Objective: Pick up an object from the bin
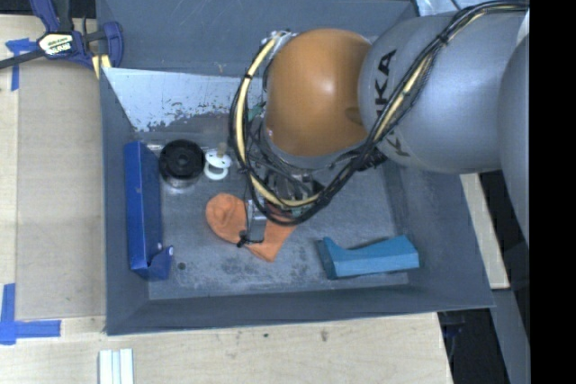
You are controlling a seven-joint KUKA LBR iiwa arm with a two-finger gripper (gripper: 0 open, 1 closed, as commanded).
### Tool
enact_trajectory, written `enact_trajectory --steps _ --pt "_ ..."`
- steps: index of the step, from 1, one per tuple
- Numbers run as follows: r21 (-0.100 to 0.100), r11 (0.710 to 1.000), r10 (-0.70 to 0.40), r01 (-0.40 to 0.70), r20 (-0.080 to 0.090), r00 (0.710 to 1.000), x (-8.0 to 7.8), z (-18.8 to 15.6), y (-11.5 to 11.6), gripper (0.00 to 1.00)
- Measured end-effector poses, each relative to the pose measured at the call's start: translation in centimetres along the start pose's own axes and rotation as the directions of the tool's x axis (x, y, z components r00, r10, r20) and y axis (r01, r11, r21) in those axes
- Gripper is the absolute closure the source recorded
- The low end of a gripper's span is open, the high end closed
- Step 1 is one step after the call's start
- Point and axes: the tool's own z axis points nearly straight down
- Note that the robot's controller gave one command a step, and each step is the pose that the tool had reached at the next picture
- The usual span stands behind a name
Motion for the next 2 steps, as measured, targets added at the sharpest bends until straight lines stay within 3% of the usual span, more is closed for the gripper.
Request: enact_trajectory --steps 1,2 --pt "0.001 1.0 -0.031 0.031 -0.001 1.0 -0.7 0.9 -1.6 0.0" --pt "-0.002 0.985 0.174 -0.174 0.006 0.985 -2.6 8.8 -2.8 0.0"
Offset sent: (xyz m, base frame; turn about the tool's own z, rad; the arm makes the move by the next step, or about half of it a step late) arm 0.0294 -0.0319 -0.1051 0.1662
